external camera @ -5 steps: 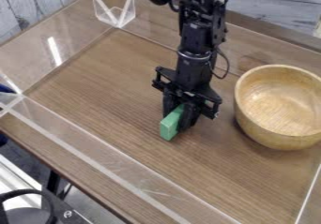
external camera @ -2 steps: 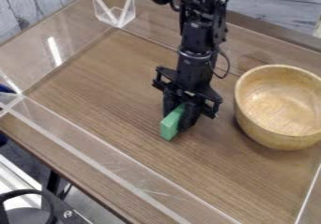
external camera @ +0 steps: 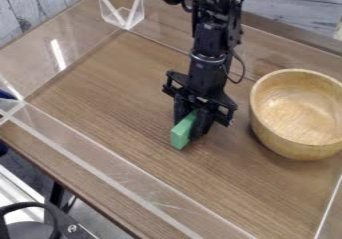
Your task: Put the green block in the brown bowl
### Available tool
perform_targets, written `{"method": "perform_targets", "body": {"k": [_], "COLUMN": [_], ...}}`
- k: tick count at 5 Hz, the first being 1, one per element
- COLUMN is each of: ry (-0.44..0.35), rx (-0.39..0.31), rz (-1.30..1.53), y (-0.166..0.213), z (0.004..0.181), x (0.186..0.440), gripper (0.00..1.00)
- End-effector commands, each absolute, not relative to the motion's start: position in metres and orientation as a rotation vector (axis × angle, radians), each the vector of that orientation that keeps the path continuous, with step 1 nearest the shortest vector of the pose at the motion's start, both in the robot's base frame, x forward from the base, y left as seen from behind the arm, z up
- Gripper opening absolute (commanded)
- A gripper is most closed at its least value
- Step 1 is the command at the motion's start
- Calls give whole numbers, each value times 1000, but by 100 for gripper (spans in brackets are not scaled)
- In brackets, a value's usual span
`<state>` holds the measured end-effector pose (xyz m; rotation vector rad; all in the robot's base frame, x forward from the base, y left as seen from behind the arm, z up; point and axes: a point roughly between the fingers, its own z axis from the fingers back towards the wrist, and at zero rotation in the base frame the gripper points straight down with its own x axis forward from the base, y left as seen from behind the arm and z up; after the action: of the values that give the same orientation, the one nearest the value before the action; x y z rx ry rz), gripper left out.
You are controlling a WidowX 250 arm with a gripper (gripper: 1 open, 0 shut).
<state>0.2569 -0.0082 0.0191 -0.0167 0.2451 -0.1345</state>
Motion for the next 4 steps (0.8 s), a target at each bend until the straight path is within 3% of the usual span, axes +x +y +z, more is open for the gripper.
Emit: {"method": "perform_targets", "body": {"k": [1, 2, 4], "ry": [242, 249, 188], "rx": [-22, -25, -28], "rz": [-161, -167, -165], "y": [-11, -13, -19], "z": [20, 20, 55], "x": [258, 257, 266], "gripper": [0, 0, 0]}}
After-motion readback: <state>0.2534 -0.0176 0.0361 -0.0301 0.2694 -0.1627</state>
